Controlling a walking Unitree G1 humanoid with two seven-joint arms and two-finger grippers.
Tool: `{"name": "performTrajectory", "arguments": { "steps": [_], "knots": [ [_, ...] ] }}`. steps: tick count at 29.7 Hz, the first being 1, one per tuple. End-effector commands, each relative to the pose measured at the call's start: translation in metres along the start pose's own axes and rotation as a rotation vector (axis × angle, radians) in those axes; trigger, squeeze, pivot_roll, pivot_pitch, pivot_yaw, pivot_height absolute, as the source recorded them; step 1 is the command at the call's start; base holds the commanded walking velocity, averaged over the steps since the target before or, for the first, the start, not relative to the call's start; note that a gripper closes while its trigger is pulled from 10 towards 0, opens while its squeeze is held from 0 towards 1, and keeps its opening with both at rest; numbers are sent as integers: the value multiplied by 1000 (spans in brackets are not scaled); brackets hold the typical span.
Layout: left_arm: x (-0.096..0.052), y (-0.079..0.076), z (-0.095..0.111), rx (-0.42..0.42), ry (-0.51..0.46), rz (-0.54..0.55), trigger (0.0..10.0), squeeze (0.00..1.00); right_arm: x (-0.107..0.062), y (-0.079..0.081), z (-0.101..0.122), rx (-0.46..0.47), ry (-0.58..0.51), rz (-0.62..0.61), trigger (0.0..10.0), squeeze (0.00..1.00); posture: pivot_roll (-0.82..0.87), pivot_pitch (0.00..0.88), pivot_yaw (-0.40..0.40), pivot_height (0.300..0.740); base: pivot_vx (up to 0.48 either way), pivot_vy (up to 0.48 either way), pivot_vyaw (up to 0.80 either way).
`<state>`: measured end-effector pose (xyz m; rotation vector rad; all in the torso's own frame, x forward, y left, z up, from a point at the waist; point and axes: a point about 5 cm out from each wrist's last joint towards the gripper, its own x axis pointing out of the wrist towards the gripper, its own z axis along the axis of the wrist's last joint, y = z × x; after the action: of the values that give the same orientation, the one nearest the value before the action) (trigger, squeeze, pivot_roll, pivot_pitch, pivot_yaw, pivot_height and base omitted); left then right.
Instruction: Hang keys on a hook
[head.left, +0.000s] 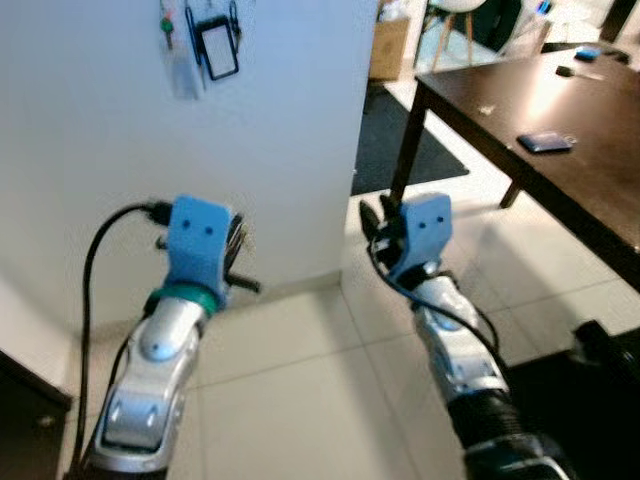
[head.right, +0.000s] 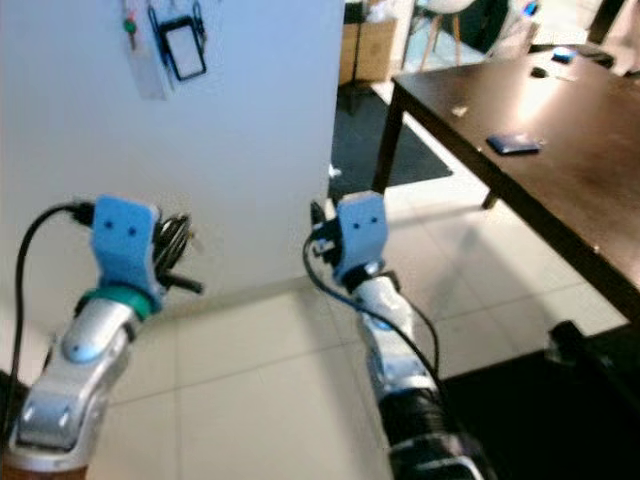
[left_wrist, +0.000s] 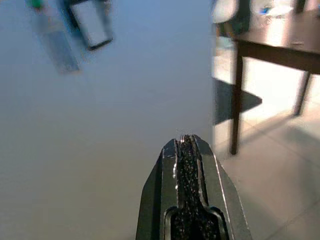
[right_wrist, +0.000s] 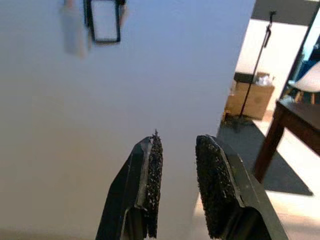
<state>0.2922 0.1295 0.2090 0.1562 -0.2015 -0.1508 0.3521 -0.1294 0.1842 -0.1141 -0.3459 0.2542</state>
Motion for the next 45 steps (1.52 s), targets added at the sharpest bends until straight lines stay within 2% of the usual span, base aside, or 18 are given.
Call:
{"name": "performTrajectory", "arguments": {
  "steps": [1, 2, 10, 16, 18, 20, 32, 39, 45],
  "knots": [
    [-3, 8, -5, 11, 18, 30, 10000, 0, 2, 14, 1, 19, -10, 41, 10000, 0, -10, 0, 89, 740, 465, 0, 0],
    [-3, 12, -2, 13, 5, 58, 10000, 0, 3, 16, 5, -18, -28, 53, 10000, 0, -10, 0, 89, 740, 465, 0, 0],
    [-1, 21, 8, 21, -50, 136, 10000, 0, 6, 18, 12, -51, -58, 57, 10000, 0, -9, 0, 82, 740, 465, 0, 0],
    [2, 16, 36, 20, -153, 119, 10000, 0, 6, 18, 12, -43, -54, 63, 10000, 0, -8, 0, 77, 740, 464, 0, 0],
    [2, 16, 36, 20, -153, 119, 10000, 0, 6, 18, 12, -43, -54, 63, 10000, 0, -8, 0, 77, 740, 461, 0, 0],
    [5, 11, 54, 10, -220, 98, 10000, 0, 4, 19, 6, -33, -35, 60, 10000, 0, -8, 0, 75, 740, 465, 0, 0],
    [7, 2, 70, -9, -272, 85, 10000, 0, 0, 17, -1, -14, -5, 51, 10000, 0, -10, 4, 72, 740, 463, 0, 0],
    [4, -10, 90, -53, -340, 10, 10000, 0, 0, 18, -7, 5, 21, 61, 10000, 0, -5, 4, 60, 740, 462, 0, 0],
    [1, -17, 92, -69, -348, -27, 10000, 0, 0, 18, -8, 11, 26, 60, 10000, 0, -7, 2, 60, 740, 459, 0, -669]
  ]
}}
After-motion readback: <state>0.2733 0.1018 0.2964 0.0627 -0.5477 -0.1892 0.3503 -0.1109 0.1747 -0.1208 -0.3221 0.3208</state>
